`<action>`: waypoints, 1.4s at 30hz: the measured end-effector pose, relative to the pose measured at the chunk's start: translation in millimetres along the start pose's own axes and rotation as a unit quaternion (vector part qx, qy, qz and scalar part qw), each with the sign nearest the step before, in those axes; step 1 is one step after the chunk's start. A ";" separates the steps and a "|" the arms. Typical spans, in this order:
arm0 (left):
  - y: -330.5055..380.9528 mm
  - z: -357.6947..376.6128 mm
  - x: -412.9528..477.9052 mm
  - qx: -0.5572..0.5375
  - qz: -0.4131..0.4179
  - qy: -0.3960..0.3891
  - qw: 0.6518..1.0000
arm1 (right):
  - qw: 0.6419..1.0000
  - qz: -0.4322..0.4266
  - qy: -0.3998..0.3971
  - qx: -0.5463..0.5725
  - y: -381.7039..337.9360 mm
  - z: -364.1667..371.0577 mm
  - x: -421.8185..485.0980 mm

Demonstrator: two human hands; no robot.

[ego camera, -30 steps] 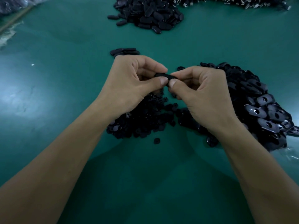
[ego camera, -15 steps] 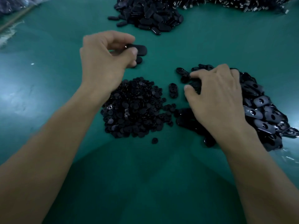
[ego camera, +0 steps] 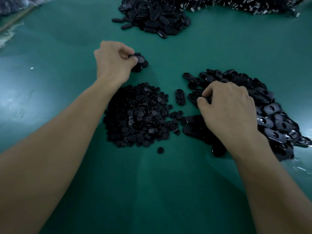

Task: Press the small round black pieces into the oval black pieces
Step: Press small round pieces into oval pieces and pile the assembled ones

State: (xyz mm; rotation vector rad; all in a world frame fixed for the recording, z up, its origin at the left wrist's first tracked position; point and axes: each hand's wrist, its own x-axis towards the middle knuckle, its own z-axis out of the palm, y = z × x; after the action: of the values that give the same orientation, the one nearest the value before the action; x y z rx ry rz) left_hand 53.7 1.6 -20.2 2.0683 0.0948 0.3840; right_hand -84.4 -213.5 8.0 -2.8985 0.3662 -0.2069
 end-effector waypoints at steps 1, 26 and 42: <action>1.2 0.4 1.8 0.007 -0.004 -0.004 1.000 | 1.000 -0.002 0.003 0.002 0.5 0.6 0.3; 46.2 -9.7 -78.0 -0.035 0.110 -0.117 0.986 | 0.979 -0.103 0.074 0.157 -1.9 9.5 0.6; 54.4 -16.0 -103.4 -0.252 -0.041 -0.231 0.939 | 0.926 -0.206 0.100 0.301 -9.5 12.5 -1.9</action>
State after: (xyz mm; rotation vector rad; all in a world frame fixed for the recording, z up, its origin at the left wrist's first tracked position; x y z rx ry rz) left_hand -54.0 -35.8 9.8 1.5868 -0.1854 -0.1317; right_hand -82.0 -201.7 -2.2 -2.3061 -0.2513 -0.5718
